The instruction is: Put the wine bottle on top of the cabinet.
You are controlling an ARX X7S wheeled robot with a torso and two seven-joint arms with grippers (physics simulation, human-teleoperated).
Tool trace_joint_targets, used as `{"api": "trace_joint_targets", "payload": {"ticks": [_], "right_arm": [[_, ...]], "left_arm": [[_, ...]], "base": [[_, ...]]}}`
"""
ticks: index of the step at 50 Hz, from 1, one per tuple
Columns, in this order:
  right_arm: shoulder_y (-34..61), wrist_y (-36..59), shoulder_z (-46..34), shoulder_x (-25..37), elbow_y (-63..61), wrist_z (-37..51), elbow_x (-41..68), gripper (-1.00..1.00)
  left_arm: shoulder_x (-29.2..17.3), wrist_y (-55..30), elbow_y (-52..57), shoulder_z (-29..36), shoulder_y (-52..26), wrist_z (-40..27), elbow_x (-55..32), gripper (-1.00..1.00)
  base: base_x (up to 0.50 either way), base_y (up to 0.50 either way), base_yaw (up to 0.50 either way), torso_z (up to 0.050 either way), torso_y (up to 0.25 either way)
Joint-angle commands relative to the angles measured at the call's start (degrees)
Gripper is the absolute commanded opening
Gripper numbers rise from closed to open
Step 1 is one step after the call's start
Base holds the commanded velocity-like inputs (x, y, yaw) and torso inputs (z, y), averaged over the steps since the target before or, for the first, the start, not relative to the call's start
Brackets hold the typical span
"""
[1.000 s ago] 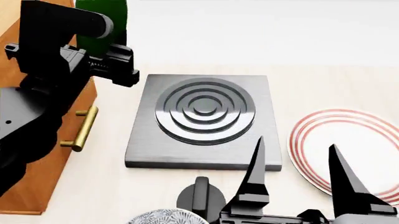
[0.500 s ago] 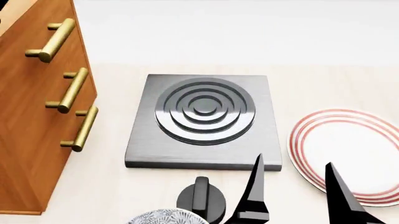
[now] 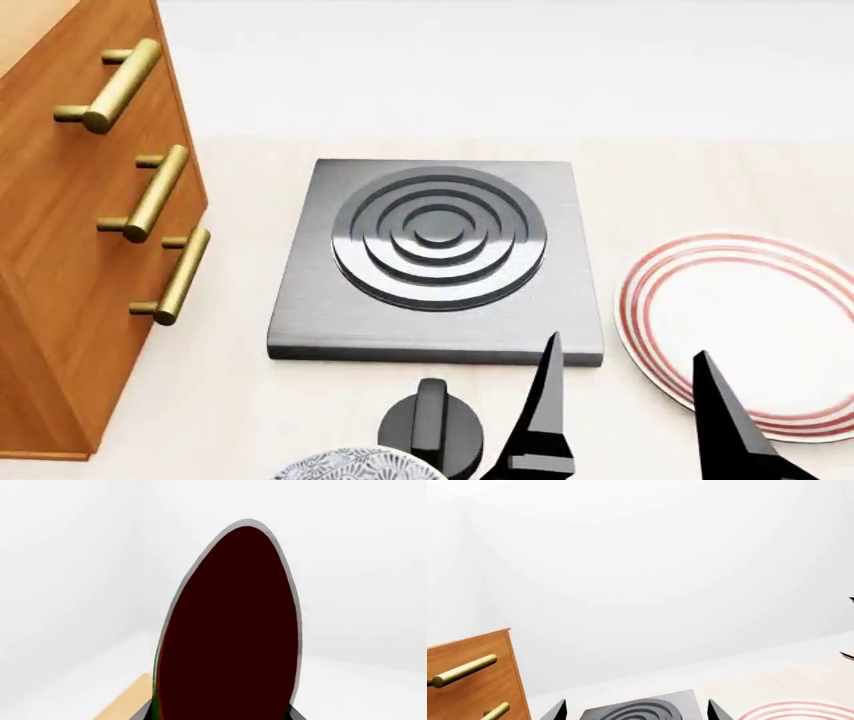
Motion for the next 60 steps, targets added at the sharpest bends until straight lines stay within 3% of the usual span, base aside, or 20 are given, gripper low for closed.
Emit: {"api": "trace_joint_targets", "payload": {"ticks": [1,9,46,60], "right_arm": [[0.0,-0.2,-0.1,0.1,0.2,0.2,0.2,1.00],[0.3,-0.3,-0.5,0.1,0.3,0.3,0.2,1.00],[0.1,-0.8,-0.8,0.6,0.0,1.1,0.8,1.00],[0.0,-1.1,-1.1,0.7,0.6,1.2,0.9,1.00]], "left_arm": [[-2.7,-1.5,0.2,-5.2,1.0,-4.7,-3.1,-1.00],[-2.5,0.6,-2.1,-8.8,2.9,-6.6,-5.0,-1.00],[-0.9,5.5,-1.5,-9.4,15.2,-6.8,-5.4,-1.00],[0.0,13.8,-0.8,-8.8,19.6,-4.6,-3.7,-1.00]], "base": [[0.00,0.00,0.00,0.000,0.000],[0.00,0.00,0.00,0.000,0.001],[0.00,0.00,0.00,0.000,0.001],[0.00,0.00,0.00,0.000,0.000]]}}
